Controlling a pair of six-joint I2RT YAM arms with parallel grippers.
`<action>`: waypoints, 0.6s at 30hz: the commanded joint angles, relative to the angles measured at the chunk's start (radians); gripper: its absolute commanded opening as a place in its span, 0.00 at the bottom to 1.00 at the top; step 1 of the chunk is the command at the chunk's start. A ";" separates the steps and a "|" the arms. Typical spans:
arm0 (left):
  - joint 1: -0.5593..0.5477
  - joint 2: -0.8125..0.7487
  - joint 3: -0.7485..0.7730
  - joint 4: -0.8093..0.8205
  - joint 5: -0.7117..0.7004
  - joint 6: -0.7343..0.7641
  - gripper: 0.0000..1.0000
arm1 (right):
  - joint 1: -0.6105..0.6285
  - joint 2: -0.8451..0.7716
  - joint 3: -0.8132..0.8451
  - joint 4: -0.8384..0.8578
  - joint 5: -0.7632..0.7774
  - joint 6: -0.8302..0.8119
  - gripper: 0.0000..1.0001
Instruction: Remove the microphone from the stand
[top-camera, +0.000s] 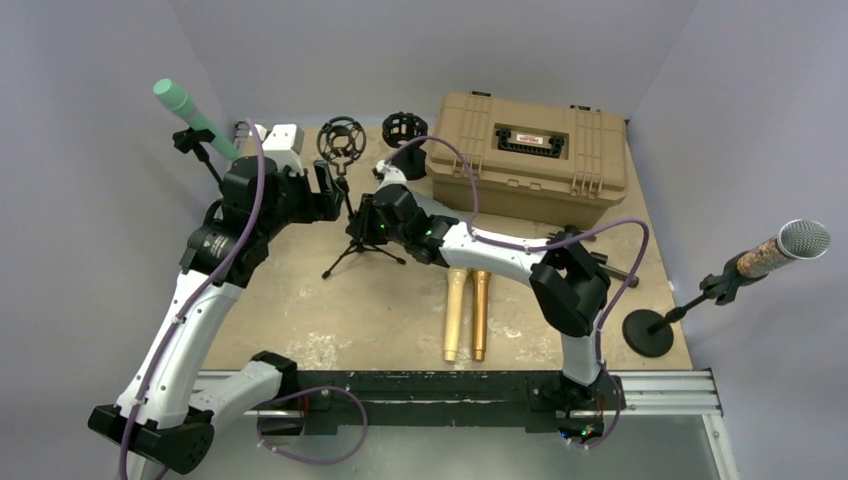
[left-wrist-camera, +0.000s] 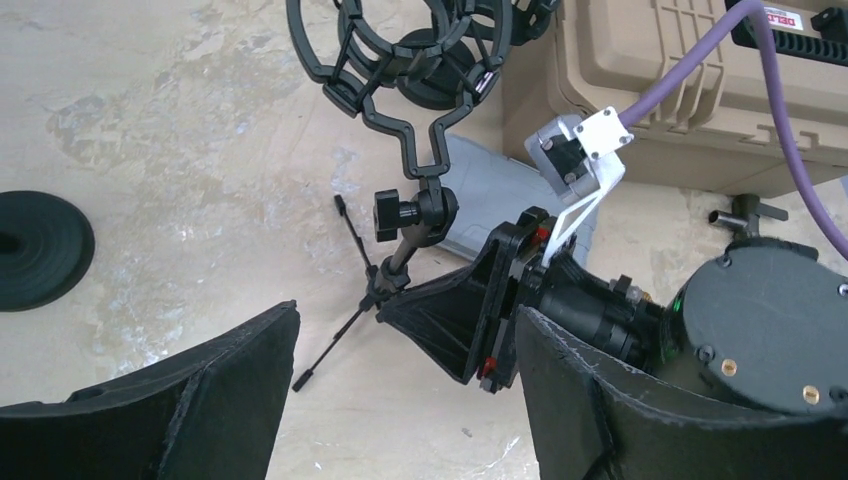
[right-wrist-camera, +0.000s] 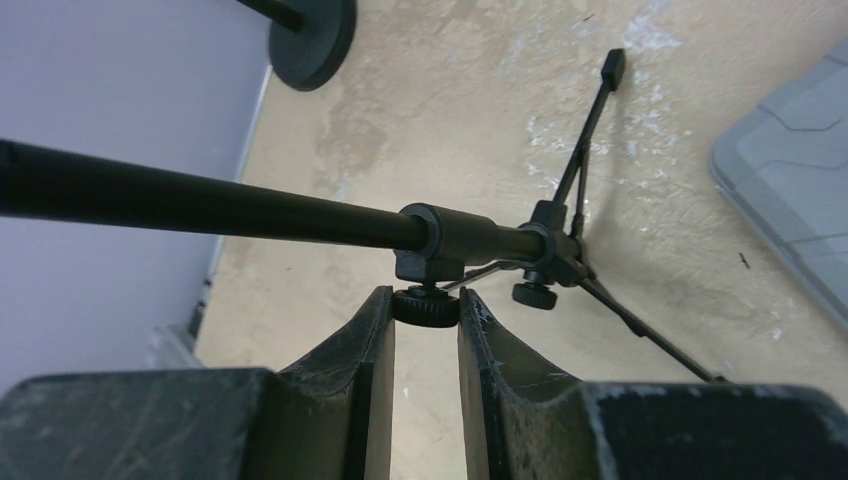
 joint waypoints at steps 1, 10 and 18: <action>0.010 -0.036 -0.018 0.067 -0.050 0.011 0.77 | 0.056 0.012 0.114 -0.166 0.249 -0.124 0.08; 0.018 -0.039 -0.059 0.104 -0.066 0.000 0.78 | 0.045 -0.066 0.042 -0.035 0.062 -0.145 0.48; 0.026 0.046 -0.015 0.104 0.011 -0.006 0.78 | 0.007 -0.220 -0.118 0.065 -0.063 -0.085 0.60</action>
